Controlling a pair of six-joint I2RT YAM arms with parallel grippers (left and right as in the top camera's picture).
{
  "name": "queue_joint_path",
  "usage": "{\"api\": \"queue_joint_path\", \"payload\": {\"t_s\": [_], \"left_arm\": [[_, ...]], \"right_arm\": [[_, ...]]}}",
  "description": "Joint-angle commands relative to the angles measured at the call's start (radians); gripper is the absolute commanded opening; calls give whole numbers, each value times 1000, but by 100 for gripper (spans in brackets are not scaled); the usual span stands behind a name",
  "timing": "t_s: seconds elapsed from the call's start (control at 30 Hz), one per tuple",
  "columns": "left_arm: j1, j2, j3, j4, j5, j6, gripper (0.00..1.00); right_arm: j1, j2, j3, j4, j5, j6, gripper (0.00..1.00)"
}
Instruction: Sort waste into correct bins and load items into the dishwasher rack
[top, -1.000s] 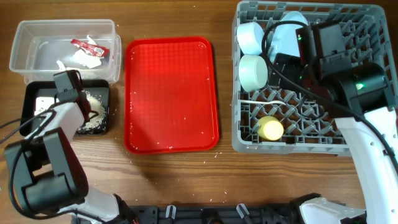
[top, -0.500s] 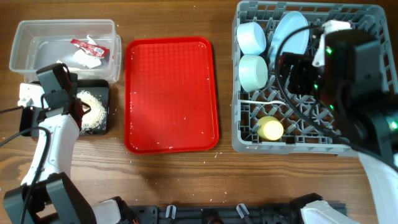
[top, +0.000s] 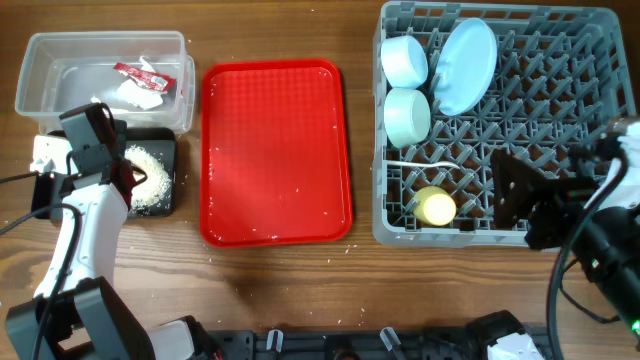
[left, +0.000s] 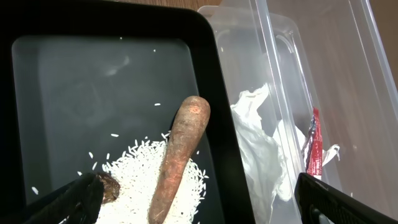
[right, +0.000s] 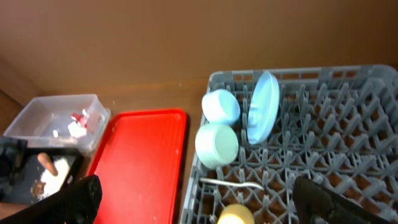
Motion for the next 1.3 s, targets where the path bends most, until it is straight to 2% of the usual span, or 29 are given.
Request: {"api": "queue_joint_path", "payload": {"t_s": [0.0, 0.07, 0.17, 0.33, 0.6, 0.73, 0.93, 1.03, 1.17, 1.27], "left_arm": [[6, -6, 7, -1, -2, 19, 100], [6, -6, 7, -1, -2, 19, 100], [6, -6, 7, -1, -2, 19, 100], [6, -6, 7, -1, -2, 19, 100], [6, -6, 7, -1, -2, 19, 100], [6, -6, 7, -1, -2, 19, 100], [6, -6, 7, -1, -2, 19, 100], [6, -6, 7, -1, -2, 19, 100], [6, -6, 7, -1, -2, 19, 100], [6, -6, 7, -1, -2, 19, 100]], "right_arm": [[2, 2, 3, -5, 64, -20, 100], [2, 6, -9, 16, 100, -27, 100], [-21, -30, -97, 132, 66, -136, 100], [-122, -262, -496, 492, -53, -149, 100], [-232, -708, -1285, 1047, -201, -147, 100], [-232, -758, -1461, 1244, -227, -117, 100], [-233, -892, -1608, 1305, -225, -99, 100], [-233, -890, -1673, 1347, -227, -95, 100], [-233, -890, -1685, 1257, -215, -99, 100], [-233, -890, -1685, 1255, -222, -92, 100]]}}
